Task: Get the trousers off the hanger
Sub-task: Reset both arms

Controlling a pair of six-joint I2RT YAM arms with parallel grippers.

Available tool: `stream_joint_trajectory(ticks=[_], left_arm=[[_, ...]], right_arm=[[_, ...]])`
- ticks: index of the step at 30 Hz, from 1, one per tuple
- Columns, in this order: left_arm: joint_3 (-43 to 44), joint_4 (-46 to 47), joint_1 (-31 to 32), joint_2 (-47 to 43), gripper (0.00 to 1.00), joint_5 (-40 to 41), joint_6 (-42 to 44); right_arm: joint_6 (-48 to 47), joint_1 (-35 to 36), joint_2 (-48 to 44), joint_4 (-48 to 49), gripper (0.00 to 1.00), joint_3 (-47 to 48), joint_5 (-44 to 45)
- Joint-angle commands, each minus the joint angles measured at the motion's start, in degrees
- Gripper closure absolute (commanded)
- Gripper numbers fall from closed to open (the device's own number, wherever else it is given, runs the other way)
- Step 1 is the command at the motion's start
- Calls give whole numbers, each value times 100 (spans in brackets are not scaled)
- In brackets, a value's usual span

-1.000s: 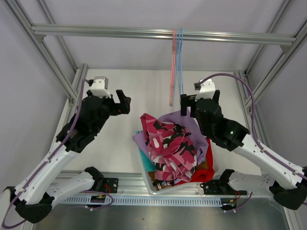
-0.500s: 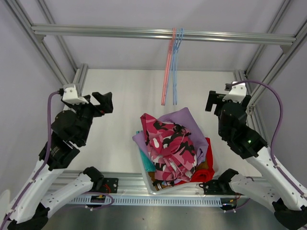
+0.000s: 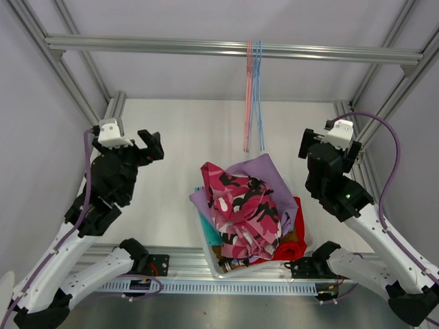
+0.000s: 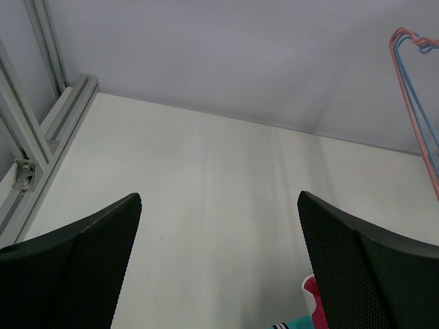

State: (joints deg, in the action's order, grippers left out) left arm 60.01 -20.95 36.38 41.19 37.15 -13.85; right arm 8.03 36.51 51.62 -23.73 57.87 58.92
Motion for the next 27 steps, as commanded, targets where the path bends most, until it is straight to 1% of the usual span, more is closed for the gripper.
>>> stream_joint_trajectory(ticks=[1, 3, 6, 9, 13, 14, 18, 20, 27], left_arm=[[-86, 284, -70, -15, 1, 153, 172], [-60, 215, -70, 99, 1, 126, 172], [-33, 197, -70, 284, 1, 336, 198], [-86, 267, -70, 372, 1, 399, 286], [-77, 276, -70, 416, 1, 452, 321], [-94, 284, -70, 399, 0, 451, 312], [-130, 355, -70, 363, 1, 451, 321], [-121, 329, -61, 372, 0, 452, 321], [-112, 311, -87, 284, 1, 399, 269]], right_arm=[[173, -4, -117, 175, 1, 67, 42], [111, -13, -47, 210, 0, 58, -177], [172, -13, 243, 167, 1, 93, -537], [260, -13, 533, -70, 0, 242, -513], [296, 57, 429, -1, 1, 252, -556], [165, 119, 385, 17, 1, 243, -539], [-213, 829, 358, 201, 1, 190, 197], [-302, 963, 393, 237, 0, 181, 514], [-320, 1042, 384, 254, 1, 164, 481]])
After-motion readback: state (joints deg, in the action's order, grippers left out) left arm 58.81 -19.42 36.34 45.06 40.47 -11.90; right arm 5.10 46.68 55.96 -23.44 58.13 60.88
